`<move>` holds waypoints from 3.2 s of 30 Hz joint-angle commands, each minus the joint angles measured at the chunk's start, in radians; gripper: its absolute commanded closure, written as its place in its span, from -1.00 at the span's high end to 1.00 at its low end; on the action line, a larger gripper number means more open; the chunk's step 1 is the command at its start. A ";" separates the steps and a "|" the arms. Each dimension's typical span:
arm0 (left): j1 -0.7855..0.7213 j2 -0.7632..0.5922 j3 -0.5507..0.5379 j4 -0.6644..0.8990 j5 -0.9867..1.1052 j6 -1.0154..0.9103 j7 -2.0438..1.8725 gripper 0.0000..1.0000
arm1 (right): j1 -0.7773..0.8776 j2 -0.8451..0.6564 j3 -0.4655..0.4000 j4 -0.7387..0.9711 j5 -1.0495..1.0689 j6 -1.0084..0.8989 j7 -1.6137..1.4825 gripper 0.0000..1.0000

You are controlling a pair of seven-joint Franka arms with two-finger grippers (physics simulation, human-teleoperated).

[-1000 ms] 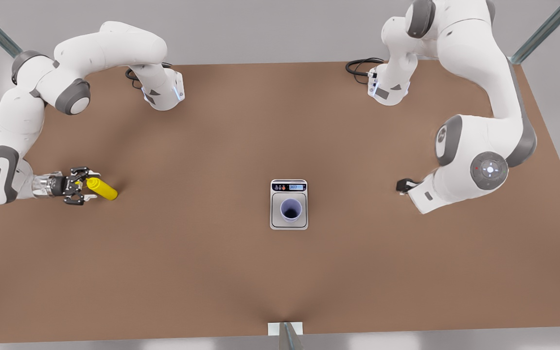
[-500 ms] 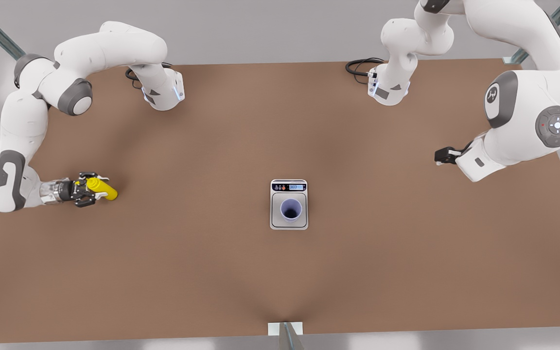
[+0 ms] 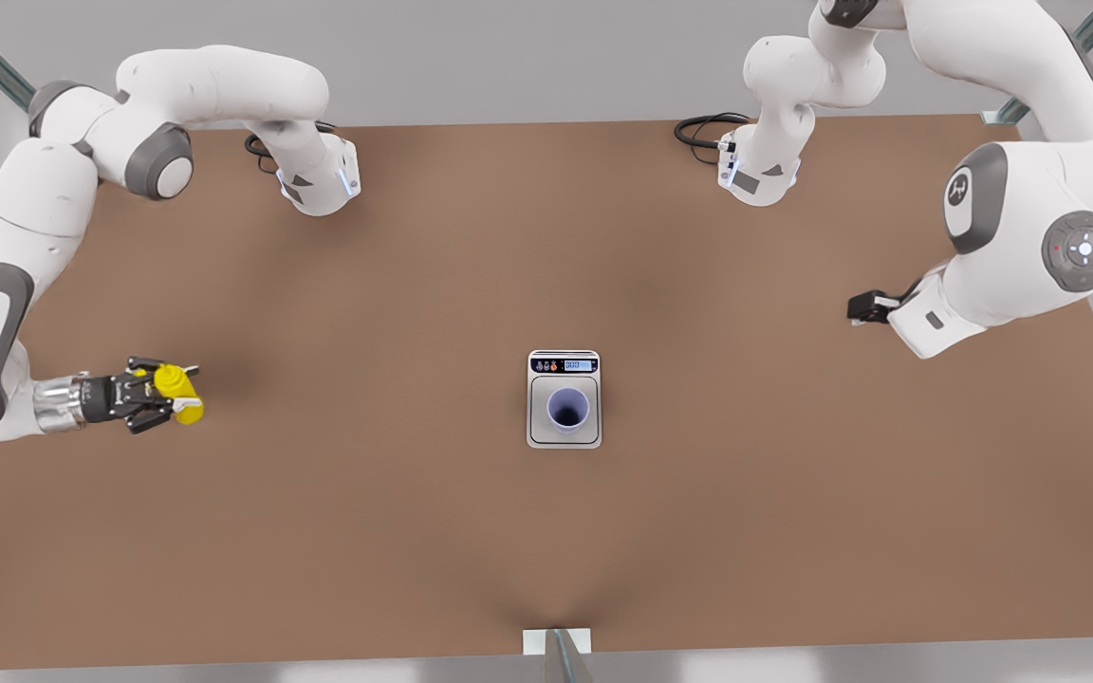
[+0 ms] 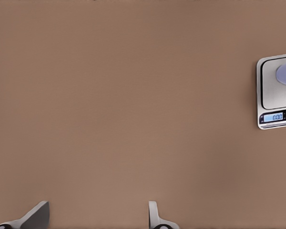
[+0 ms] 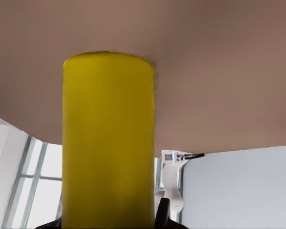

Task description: Move cup to the weight, pick up sauce bottle, pour sauce

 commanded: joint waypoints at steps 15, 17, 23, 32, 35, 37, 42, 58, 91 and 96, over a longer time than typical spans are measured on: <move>-0.001 0.000 0.000 -0.002 -0.002 -0.009 -0.003 1.00 | 0.124 -0.305 0.472 -0.001 -0.407 0.497 0.575 -0.45; -0.001 0.000 0.000 -0.002 -0.002 -0.009 -0.003 1.00 | 0.199 -0.338 0.475 -0.004 -0.468 0.532 0.607 -0.45; -0.001 0.006 0.000 0.000 -0.001 0.000 -0.003 1.00 | 0.458 -0.401 0.469 -0.015 -0.638 0.694 0.853 -0.45; -0.001 0.008 0.001 0.000 0.001 -0.009 -0.003 1.00 | 0.816 -0.108 0.197 0.407 -0.666 0.790 0.916 -0.46; -0.001 0.006 0.000 0.000 -0.001 -0.011 -0.003 1.00 | 0.819 -0.050 0.208 0.501 -0.661 0.843 0.916 -0.45; -0.001 0.008 0.000 0.000 -0.001 -0.009 -0.003 1.00 | 0.821 -0.009 0.227 0.560 -0.669 0.868 0.913 -0.43; -0.001 0.008 0.000 0.000 -0.001 -0.009 -0.003 1.00 | 0.905 0.056 0.230 0.632 -0.810 0.928 0.908 -0.44; -0.001 0.008 0.000 -0.002 -0.001 -0.011 -0.005 1.00 | 0.880 0.157 0.487 0.565 -1.399 1.010 0.836 -0.45; -0.001 -0.012 -0.003 0.000 0.003 -0.072 -0.003 1.00 | 0.762 0.050 0.607 0.383 -1.215 0.997 0.839 -0.47; -0.001 -0.009 -0.009 0.015 0.019 -0.080 -0.003 1.00 | 0.644 -0.102 0.621 0.122 -0.976 1.024 0.847 -0.44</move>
